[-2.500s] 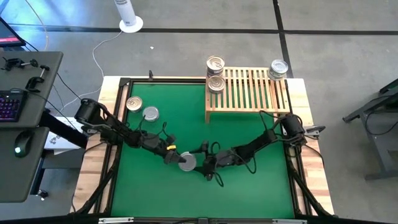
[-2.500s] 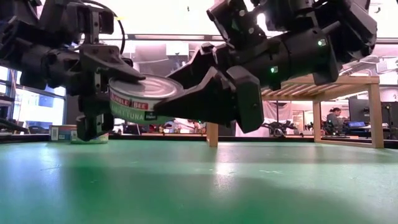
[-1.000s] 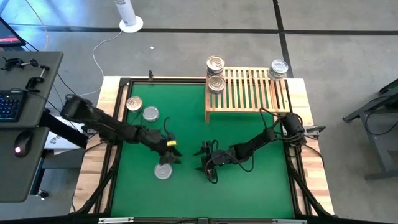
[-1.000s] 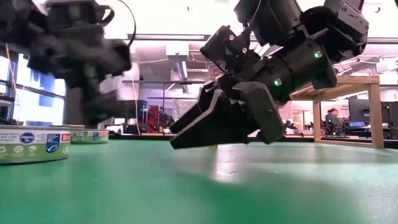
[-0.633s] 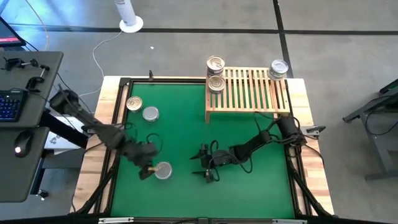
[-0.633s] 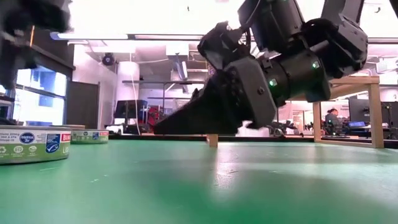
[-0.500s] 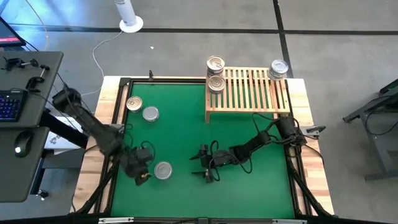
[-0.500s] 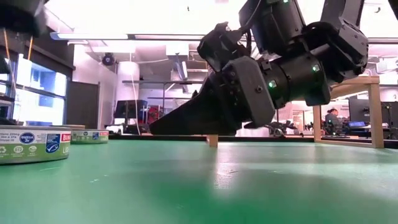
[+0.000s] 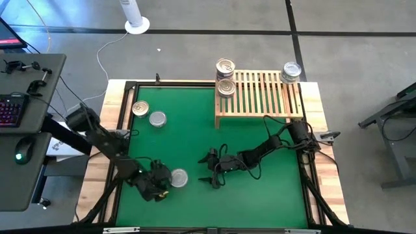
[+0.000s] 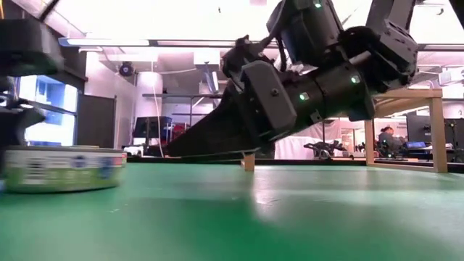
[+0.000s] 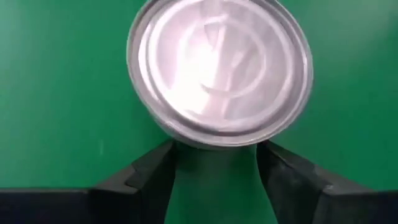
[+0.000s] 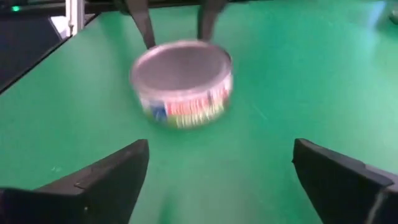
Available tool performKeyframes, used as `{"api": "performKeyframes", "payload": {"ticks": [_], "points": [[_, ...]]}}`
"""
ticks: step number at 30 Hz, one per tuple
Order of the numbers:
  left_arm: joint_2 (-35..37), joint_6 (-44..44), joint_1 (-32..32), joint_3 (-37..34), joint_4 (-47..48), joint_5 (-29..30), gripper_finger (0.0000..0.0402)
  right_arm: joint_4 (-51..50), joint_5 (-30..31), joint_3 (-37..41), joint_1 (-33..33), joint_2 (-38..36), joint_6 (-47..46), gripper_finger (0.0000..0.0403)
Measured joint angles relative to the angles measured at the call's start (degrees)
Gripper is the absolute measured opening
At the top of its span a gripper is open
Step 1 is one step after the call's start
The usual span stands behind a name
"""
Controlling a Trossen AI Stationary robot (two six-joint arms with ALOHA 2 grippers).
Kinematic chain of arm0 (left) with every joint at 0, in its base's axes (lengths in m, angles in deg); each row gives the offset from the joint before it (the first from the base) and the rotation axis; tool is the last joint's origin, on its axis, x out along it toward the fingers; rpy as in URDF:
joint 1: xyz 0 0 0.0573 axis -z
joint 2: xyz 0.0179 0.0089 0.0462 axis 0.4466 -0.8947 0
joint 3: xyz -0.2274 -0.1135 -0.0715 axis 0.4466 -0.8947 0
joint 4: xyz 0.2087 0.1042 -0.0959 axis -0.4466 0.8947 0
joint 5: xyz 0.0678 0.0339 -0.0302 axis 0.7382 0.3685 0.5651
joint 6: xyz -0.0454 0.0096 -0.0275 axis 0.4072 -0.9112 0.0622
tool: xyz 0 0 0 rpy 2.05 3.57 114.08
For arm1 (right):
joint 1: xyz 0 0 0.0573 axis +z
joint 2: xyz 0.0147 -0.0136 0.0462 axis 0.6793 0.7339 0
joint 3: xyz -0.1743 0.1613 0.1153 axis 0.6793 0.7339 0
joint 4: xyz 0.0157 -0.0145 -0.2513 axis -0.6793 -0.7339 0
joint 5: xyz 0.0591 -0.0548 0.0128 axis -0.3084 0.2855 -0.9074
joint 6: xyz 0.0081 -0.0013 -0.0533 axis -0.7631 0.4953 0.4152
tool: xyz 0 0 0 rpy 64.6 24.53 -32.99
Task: Stack canned seafood by type on shelf
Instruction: Put the green tuna can on the shelf aligned with the stacked green tuna cans
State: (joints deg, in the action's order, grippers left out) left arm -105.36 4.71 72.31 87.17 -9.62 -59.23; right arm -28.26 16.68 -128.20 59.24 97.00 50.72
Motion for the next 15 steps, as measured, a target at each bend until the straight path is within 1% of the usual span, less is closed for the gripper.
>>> {"api": "performKeyframes", "payload": {"ticks": [2,5,8,15], "points": [[-1.53,-3.81,-1.73,0.0,-4.53,1.47,0.0207,-1.45,0.02,-1.04,0.03,0.0,1.72,0.0393],[-3.6,-8.81,-4.41,0.0,-10.52,2.26,0.0203,-1.07,-1.62,-1.37,0.23,0.2,4.34,0.0398],[-5.55,-12.17,-6.73,0.0,-15.14,2.4,0.0199,3.5,-2.39,-0.39,0.31,1.94,4.18,0.0399],[-7.88,-16.75,-10.38,-0.02,-20.73,1.86,0.0192,11.36,-2.02,0.11,0.44,7.42,1.65,0.0399]]}}
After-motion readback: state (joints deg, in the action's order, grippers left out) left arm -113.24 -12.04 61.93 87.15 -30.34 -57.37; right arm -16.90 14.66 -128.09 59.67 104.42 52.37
